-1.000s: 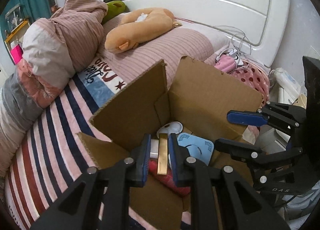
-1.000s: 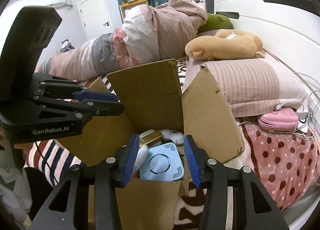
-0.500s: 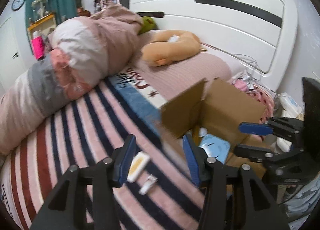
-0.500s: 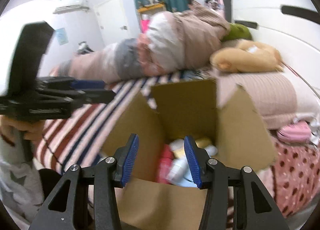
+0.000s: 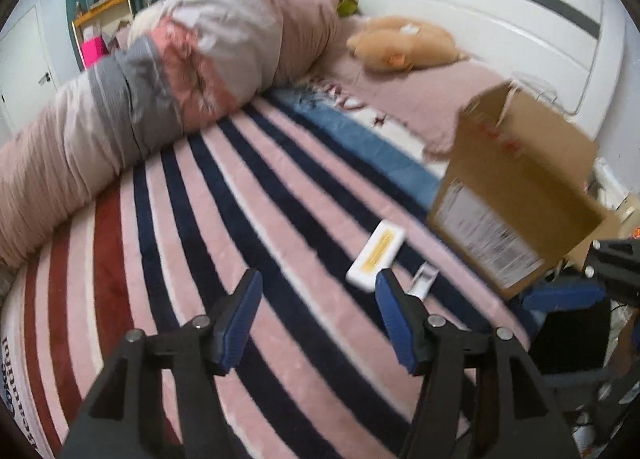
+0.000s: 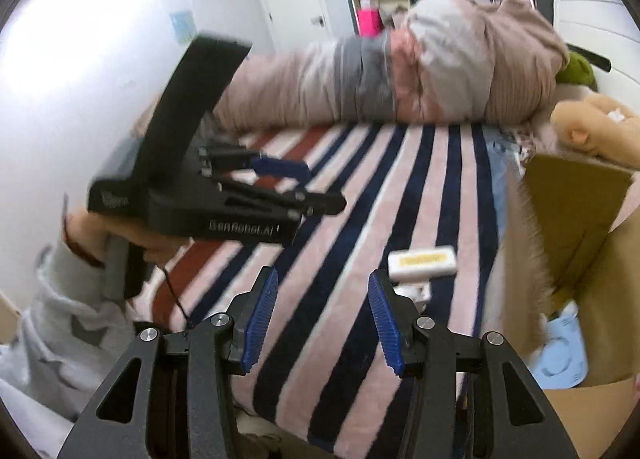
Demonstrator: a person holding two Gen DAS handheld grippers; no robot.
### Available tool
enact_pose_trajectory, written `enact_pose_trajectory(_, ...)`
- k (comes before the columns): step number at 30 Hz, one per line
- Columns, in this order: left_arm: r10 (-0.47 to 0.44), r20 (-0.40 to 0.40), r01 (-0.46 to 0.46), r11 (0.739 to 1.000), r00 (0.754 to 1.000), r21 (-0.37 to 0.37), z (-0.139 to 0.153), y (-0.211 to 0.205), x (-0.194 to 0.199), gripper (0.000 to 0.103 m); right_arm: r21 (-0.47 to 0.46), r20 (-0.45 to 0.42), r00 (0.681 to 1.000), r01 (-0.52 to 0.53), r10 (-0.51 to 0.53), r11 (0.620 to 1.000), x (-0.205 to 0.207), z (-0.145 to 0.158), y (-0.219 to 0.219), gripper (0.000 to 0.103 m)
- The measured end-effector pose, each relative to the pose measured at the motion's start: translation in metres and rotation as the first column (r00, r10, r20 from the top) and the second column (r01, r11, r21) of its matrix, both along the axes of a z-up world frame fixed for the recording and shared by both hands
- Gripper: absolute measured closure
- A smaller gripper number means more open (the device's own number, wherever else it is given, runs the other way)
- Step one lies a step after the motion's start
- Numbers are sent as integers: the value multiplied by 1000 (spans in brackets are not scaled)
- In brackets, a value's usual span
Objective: Organize rigid objects
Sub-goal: 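Grasp the white KATO-KATO eraser with left while right grasps the tape dispenser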
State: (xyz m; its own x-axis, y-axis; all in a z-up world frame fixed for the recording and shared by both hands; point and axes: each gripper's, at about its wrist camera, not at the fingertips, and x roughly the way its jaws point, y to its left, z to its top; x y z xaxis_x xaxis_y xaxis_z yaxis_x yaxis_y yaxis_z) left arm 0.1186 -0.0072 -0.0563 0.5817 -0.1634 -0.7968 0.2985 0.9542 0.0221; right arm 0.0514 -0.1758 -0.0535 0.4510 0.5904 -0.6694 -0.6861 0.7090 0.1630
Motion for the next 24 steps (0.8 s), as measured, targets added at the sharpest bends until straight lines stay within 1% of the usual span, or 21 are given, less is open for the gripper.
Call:
enact_pose_trajectory(2,-20,-27,19,1000,999,-5,-19,4,10,47,-31,-30,999,44,-45,999,8,-22,8,47)
enact_pose_trajectory(3,-32,-39,31,999,999,-13,-29,4,16,46,-43,-20,995,92,-93,995,13,-35,9,39)
enact_pose_trajectory(4,-42,-47,41,999,998,-22,-36,3,20,45,-50,3,989,148,-148,988,17,-46,8,36)
enact_pose_trajectory(6,-77,-84,73,996,993,-60,-57,1,33,44,-66,14,977,214,-214,975,25,-67,5,36)
enact_pose_trajectory(7,-92,-101,84,994,991,-74,-64,-2,38,44,-76,-1,970,244,-244,967,33,-81,3,36)
enact_pose_trajectory(9,-126,-142,115,990,982,-87,-85,-11,49,44,-82,-27,963,264,-267,961,45,-98,0,37)
enact_pose_trajectory(10,-138,-148,126,988,979,-87,-90,-15,52,44,-85,-29,961,273,-276,958,51,-106,-2,37)
enact_pose_trajectory(12,-169,-147,155,982,975,-106,-102,-24,58,44,-91,8,957,289,-290,953,59,-117,-3,37)
enact_pose_trajectory(15,-196,-110,179,973,974,-147,-107,-32,60,44,-59,43,963,269,-267,961,65,-125,-3,37)
enact_pose_trajectory(16,-192,-101,176,972,976,-154,-108,-34,63,44,-54,55,964,265,-262,963,67,-127,-3,37)
enact_pose_trajectory(17,-189,-94,172,971,977,-164,-109,-35,65,47,-57,63,963,265,-262,963,68,-127,-2,39)
enact_pose_trajectory(18,-191,-89,173,968,977,-183,-110,-36,67,50,-60,69,962,269,-265,961,67,-128,-1,49)
enact_pose_trajectory(19,-199,-93,178,963,976,-200,-111,-38,69,60,-56,75,962,266,-262,962,68,-127,-1,61)
enact_pose_trajectory(20,-208,-97,184,960,973,-212,-111,-41,72,65,-53,77,964,259,-255,964,65,-127,0,65)
enact_pose_trajectory(24,-215,-77,197,962,974,-190,-110,-43,68,66,-41,89,966,249,-244,968,64,-126,1,65)
